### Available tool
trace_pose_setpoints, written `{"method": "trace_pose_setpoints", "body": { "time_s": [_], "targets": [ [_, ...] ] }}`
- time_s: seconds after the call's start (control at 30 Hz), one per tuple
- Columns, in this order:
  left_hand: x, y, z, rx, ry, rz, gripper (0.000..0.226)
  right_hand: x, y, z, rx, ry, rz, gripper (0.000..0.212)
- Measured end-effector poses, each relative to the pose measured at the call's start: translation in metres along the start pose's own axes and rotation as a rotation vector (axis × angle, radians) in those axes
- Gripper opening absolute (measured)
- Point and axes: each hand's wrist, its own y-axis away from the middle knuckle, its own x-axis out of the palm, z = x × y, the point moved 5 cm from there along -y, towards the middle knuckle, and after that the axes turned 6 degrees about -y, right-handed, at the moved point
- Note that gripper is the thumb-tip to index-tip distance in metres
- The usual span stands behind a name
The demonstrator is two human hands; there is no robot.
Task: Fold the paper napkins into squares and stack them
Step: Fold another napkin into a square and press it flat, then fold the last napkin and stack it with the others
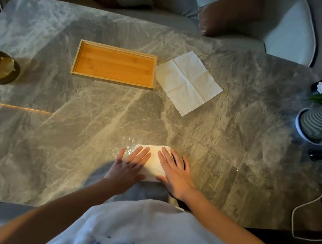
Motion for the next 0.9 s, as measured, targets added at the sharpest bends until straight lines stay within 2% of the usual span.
{"method": "trace_pose_setpoints", "body": {
  "time_s": [0.2,0.37,0.53,0.63,0.77,0.9],
  "targets": [
    [-0.001,-0.004,-0.003,-0.015,0.045,0.136,0.079,-0.002,-0.002,0.001,0.012,-0.061,-0.014,0.076],
    [-0.032,-0.021,0.000,-0.066,0.234,0.056,0.063,-0.026,0.006,-0.008,0.038,-0.393,-0.247,0.069],
    [-0.071,-0.100,0.003,-0.092,0.278,0.052,0.060,-0.040,0.022,-0.025,0.157,-0.553,-0.423,0.061],
    [-0.084,-0.159,0.009,-0.080,0.192,0.069,0.063,-0.043,0.039,-0.037,0.089,-0.572,-0.456,0.058],
    [-0.080,-0.223,0.018,-0.090,0.128,0.231,0.075,-0.038,0.065,-0.068,0.100,-0.574,-0.460,0.056],
    [-0.058,-0.217,-0.016,-0.062,0.117,0.334,0.079,-0.027,0.090,-0.092,0.186,-0.563,-0.468,0.057]
  ]
}}
